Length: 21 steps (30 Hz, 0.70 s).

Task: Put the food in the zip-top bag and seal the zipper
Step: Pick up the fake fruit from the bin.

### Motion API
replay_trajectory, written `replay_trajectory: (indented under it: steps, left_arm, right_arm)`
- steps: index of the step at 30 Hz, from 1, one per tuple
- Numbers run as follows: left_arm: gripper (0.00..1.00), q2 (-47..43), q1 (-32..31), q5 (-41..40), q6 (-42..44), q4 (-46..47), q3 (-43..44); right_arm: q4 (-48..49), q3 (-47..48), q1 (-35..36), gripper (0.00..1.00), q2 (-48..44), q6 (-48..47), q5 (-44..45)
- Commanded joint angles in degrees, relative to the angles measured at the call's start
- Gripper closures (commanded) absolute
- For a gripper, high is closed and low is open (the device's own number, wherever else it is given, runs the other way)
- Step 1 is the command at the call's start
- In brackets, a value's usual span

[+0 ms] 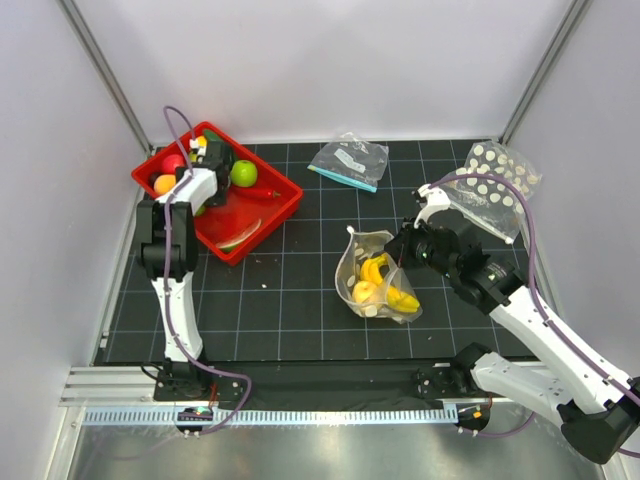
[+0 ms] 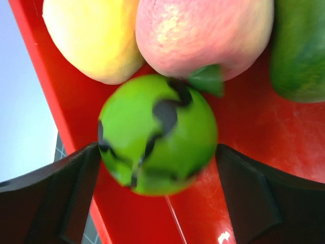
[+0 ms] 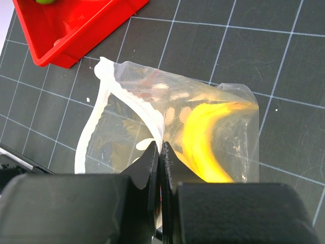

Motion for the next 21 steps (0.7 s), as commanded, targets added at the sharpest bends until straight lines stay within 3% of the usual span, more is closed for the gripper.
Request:
replay_trajectory:
  steps: [1, 2, 5, 11, 21]
  left_arm:
    - [0.13, 0.8, 0.7, -1.0, 0.8, -1.0, 3.3]
    - [0.27, 0.7, 0.7, -0.5, 0.6, -1.0, 3.3]
    - [0.54, 0.1, 0.7, -0.7, 0.1, -1.0, 2.6]
    - [0.61, -3.8, 0.7, -1.2, -3.5, -0.5, 1.3]
    - [0.65, -17.7, 0.6, 17.2, -19.3, 2.2, -6.2]
  right_arm:
    - [2.7, -0.2, 0.0, 0.98, -0.9, -1.1, -0.3]
    - [2.7, -0.3, 0.0, 0.98, -0.9, -1.1, -0.3]
    - [3.0, -0.3, 0.0, 0.97, -0.6, -1.1, -0.3]
    - [3.6, -0.7, 0.0, 0.97, -0.3, -0.9, -0.7]
    - [4.1, -1.0, 0.0, 0.98, 0.5, -0.8, -0.8]
